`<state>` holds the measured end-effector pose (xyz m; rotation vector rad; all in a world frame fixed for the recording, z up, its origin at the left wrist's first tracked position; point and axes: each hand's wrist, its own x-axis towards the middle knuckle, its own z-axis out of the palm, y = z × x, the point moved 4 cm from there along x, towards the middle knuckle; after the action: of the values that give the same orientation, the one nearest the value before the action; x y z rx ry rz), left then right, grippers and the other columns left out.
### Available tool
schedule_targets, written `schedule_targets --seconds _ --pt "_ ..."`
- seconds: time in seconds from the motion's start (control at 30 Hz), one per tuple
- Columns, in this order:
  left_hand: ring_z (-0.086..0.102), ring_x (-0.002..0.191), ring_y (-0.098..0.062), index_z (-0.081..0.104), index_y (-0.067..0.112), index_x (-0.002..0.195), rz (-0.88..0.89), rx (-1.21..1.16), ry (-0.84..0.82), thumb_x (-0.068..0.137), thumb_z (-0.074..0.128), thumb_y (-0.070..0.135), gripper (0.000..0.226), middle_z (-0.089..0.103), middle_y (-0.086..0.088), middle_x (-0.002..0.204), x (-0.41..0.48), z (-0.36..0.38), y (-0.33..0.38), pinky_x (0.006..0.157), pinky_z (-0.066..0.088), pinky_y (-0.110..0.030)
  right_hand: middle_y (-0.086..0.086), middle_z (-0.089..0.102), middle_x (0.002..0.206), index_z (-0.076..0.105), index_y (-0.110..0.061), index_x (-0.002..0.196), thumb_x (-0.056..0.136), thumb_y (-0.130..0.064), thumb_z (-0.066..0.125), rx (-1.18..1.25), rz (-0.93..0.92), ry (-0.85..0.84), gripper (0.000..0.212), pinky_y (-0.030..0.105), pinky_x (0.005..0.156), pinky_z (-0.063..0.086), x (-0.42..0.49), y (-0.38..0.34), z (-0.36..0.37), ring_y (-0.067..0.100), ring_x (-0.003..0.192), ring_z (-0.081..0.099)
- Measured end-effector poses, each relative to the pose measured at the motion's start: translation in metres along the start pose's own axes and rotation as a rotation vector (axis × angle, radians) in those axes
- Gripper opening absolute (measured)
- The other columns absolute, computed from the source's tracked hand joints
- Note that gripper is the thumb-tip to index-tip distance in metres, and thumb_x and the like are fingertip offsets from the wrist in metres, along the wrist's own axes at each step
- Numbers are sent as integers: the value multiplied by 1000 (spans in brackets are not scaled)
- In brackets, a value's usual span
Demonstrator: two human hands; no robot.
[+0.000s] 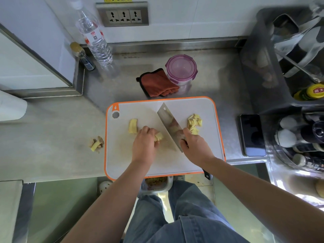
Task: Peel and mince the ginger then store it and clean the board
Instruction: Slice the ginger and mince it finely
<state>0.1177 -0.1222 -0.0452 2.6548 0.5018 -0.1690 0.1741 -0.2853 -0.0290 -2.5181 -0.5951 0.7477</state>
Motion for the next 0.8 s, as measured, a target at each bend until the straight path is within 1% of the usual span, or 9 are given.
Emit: schedule_targets --seconds 0.1,0.3,0.37,0.4,0.5,0.53,0.63,0.73,0.8 --pt "54 105 -21 61 16 119 3 -8 9 82 71 27 40 52 -3 114 0 1 1 86 47 -30 0 50 68 42 -14 106 99 -20 37 -25 9 2 11 22 47 29 -1 1 -1 13 55 47" --pt "56 104 -21 63 16 119 -4 14 2 87 66 26 34 56 -4 111 2 1 3 87 46 -28 0 50 67 42 -14 109 99 -21 37 -37 1 -9 13 23 48 35 -2 0 -1 15 56 51" --pt "55 105 -21 63 16 118 1 8 -2 87 66 28 33 56 -4 111 2 3 10 88 46 -28 0 49 66 42 -14 107 99 -21 36 -50 -1 13 12 23 47 33 -3 1 -2 16 54 49" --pt "55 105 -21 63 17 118 5 0 -4 87 66 27 33 56 -4 111 1 5 15 89 46 -28 0 51 66 41 -14 106 99 -21 35 -56 3 31 12 24 47 33 -4 1 -3 16 54 49" --pt "54 104 -21 64 17 117 7 -21 -8 86 67 25 32 55 -5 110 -3 11 28 88 46 -29 6 61 76 38 -18 102 98 -21 34 -61 11 81 7 29 49 40 -3 5 -5 20 57 53" --pt "53 104 -21 63 18 118 5 -21 -8 86 67 24 32 55 -4 110 -5 13 30 88 46 -28 6 62 77 38 -18 101 98 -21 33 -63 14 80 6 28 50 39 -3 6 -5 21 57 53" --pt "53 106 -20 59 21 122 10 -51 -24 84 69 27 39 51 -2 113 -8 15 26 89 48 -28 6 60 76 39 -16 107 98 -22 34 -86 18 46 12 28 51 38 -6 6 -3 22 59 53" --pt "58 97 -17 54 19 122 -67 -141 0 81 72 39 49 53 0 112 -13 11 18 80 49 -26 5 55 71 38 -14 110 99 -21 34 -112 12 28 14 25 47 30 -9 3 2 18 56 49" --pt "61 84 -13 56 18 113 -211 -275 52 82 69 44 43 63 3 99 -17 6 13 69 44 -22 3 50 68 37 -14 110 100 -21 33 -125 20 26 14 24 45 26 -10 2 3 14 53 45"
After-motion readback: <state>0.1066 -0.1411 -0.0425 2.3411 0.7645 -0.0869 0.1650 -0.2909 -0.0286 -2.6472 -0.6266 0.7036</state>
